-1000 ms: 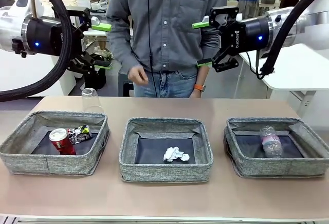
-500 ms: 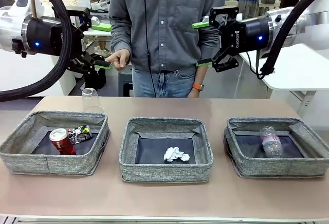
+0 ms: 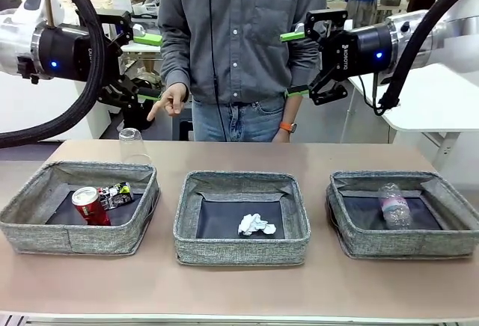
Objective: Sort the waste into the appropriate baskets.
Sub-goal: Pick up the waste item pointed out by the person.
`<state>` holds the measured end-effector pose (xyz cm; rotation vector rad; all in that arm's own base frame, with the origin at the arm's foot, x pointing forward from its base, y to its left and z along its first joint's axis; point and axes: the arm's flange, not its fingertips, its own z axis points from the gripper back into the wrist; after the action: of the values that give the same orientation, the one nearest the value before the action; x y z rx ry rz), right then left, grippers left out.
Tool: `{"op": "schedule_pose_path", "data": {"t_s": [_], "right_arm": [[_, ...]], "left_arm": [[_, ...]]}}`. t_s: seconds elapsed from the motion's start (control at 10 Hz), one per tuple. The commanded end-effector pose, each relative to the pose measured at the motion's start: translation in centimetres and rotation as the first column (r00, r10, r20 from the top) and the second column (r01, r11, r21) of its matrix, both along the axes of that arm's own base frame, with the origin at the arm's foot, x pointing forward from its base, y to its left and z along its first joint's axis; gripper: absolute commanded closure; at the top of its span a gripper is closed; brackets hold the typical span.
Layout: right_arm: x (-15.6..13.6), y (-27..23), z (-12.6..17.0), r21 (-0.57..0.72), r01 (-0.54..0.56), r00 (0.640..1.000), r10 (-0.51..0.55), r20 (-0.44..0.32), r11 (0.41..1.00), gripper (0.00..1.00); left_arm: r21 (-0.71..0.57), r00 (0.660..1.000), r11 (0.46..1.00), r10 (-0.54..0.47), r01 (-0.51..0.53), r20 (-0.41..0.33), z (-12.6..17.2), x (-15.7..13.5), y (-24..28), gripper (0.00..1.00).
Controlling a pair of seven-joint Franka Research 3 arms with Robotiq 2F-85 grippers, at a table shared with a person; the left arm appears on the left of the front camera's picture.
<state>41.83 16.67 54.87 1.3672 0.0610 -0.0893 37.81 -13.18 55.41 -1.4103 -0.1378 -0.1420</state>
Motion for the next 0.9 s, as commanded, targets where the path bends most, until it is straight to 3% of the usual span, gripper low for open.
{"op": "schedule_pose_path", "data": {"t_s": [0.0,0.4,0.5,0.6,0.7,0.8], "right_arm": [[0.0,0.1,0.2,0.020,0.004,1.000,-0.004,0.018,1.000,0.00],[0.0,0.1,0.2,0.020,0.004,1.000,-0.004,0.018,1.000,0.00],[0.0,0.1,0.2,0.020,0.004,1.000,-0.004,0.018,1.000,0.00],[0.0,0.1,0.2,0.020,0.004,1.000,-0.004,0.018,1.000,0.00],[0.0,0.1,0.2,0.020,0.004,1.000,-0.004,0.018,1.000,0.00],[0.0,0.1,0.2,0.020,0.004,1.000,-0.004,0.018,1.000,0.00]], "left_arm": [[-0.018,1.000,1.000,0.007,-0.008,-0.011,0.4,-0.1,-0.1,0.00],[0.000,1.000,1.000,0.000,0.000,0.000,0.0,0.0,0.0,0.00],[0.216,0.966,0.975,-0.017,-0.041,0.258,-0.2,1.0,1.1,0.00],[0.258,0.935,0.966,-0.078,-0.015,0.347,-0.6,1.6,2.1,0.00],[0.453,0.870,0.883,-0.121,-0.125,0.478,-1.8,2.8,4.3,0.00],[0.400,0.828,0.899,-0.082,-0.178,0.554,-2.9,3.6,6.7,0.00]]}}
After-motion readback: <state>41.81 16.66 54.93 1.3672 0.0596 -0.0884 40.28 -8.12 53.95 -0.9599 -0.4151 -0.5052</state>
